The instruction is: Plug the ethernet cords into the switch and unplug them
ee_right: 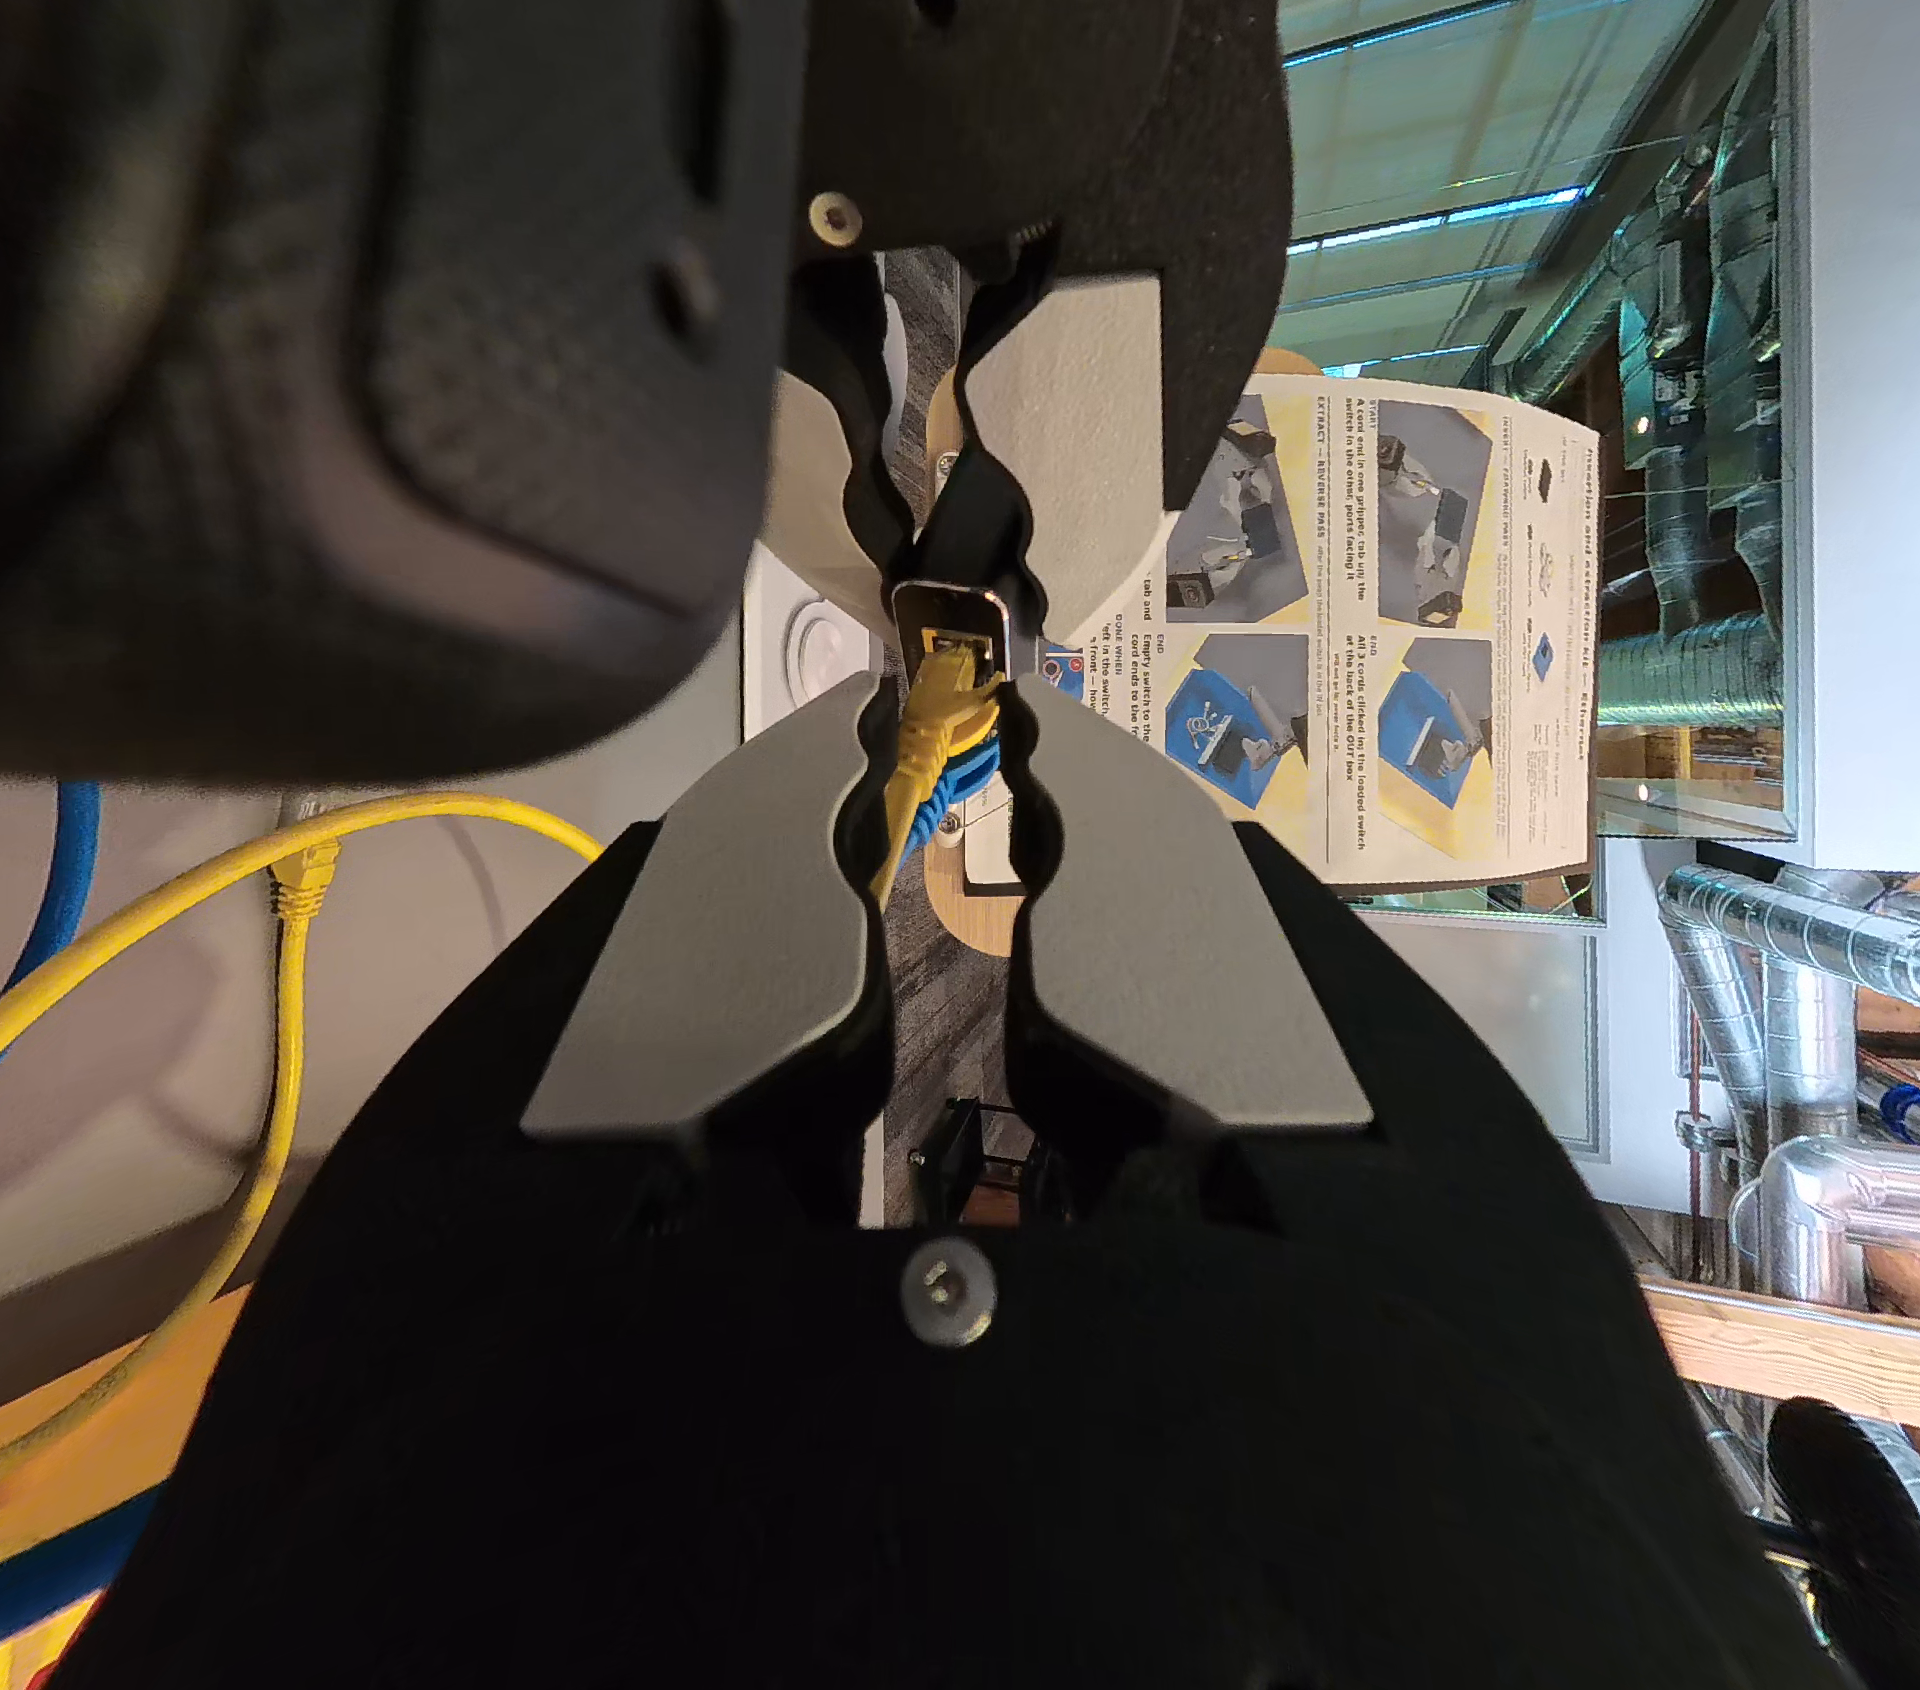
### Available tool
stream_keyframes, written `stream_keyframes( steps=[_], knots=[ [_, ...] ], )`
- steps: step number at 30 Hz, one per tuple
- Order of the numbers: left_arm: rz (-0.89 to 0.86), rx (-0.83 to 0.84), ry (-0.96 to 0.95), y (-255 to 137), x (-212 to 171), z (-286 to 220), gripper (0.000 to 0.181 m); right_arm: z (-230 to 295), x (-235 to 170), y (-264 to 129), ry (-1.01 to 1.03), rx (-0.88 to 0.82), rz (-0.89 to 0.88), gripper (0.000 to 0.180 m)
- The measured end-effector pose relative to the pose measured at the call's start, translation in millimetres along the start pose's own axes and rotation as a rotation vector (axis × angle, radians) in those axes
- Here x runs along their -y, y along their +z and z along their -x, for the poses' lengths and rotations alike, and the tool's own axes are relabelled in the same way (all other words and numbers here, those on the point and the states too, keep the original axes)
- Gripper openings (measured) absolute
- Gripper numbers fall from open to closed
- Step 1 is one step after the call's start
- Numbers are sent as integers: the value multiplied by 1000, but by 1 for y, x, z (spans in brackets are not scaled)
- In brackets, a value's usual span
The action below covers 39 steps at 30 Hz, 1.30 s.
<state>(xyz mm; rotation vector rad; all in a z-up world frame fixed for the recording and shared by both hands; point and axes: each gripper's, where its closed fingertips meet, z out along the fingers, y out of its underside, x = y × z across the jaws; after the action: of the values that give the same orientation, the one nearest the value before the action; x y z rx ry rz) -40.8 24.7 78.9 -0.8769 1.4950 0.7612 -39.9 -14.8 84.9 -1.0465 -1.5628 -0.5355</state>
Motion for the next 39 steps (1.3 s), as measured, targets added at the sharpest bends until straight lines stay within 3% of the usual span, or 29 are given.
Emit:
stream_keyframes(
  steps=[13,16,20,23,25,29,32,37,39],
  knots=[
    [-24,-2,-16,1,0,-1,25,0,4,-5,14,12,11,21],
    [-20,11,-32,0,-7,4,25,-14,18,-36,67,-22,-35,24],
    [-25,31,-41,0,-16,8,25,-50,34,-107,214,-157,-238,24],
    [-66,47,-64,-2,-14,12,25,-75,14,-145,325,-283,-314,18],
    [-82,59,-71,-4,-12,14,25,-76,-8,-142,332,-294,-284,18],
    [-129,56,-92,-10,-4,17,25,-58,-37,-101,208,-233,-131,20],
    [-143,39,-119,-13,-6,18,25,-41,-20,-87,166,-127,-180,21],
    [-132,33,-134,-14,-13,20,25,-36,23,-111,220,-47,-395,23],
    [-119,25,-131,-13,-15,19,25,-31,18,-107,236,-11,-326,26]
  ],
)
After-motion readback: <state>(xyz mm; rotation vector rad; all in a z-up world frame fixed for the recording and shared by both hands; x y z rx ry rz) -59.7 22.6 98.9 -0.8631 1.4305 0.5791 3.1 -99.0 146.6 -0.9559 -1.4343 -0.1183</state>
